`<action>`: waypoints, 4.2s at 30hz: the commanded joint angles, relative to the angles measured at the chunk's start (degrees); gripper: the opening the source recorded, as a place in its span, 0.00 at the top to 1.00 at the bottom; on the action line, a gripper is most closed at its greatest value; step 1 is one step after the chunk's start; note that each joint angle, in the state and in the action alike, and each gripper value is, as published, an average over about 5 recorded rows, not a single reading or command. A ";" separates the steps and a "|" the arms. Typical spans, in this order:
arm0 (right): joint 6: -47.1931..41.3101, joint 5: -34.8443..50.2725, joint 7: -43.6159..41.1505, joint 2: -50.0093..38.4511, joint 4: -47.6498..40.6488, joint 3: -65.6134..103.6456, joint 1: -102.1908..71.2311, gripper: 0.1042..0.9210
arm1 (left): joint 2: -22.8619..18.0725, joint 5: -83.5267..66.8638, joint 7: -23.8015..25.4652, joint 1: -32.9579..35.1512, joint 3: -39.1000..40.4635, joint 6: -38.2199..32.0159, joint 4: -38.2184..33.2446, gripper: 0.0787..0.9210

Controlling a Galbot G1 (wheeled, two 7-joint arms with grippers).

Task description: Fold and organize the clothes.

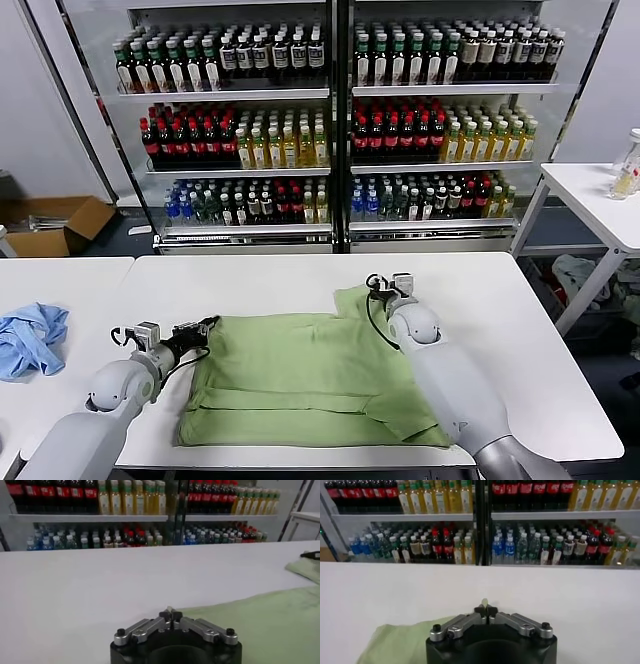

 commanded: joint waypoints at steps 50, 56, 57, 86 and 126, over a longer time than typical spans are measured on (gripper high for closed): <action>-2.62 -12.09 0.42 -15.22 59.49 21.07 -60.10 0.92 | 4.69 5.16 0.18 32.82 -18.67 9.77 -28.02 0.88; -2.53 -11.10 1.40 -15.22 61.49 23.53 -60.04 0.71 | 2.01 1.87 -12.77 32.59 -19.40 9.09 -33.98 0.67; -2.54 -11.04 1.59 -14.99 61.76 23.71 -60.09 0.67 | 1.07 1.35 -16.18 32.62 -18.79 8.79 -35.24 0.64; -4.39 -12.15 3.81 -11.04 68.29 21.66 -63.16 0.12 | -9.69 -3.55 -40.26 33.49 -5.97 5.48 -35.08 0.49; -4.71 -13.34 4.18 -11.99 69.92 23.65 -65.26 0.12 | -18.56 -7.20 -30.85 31.50 5.49 12.17 -52.99 0.98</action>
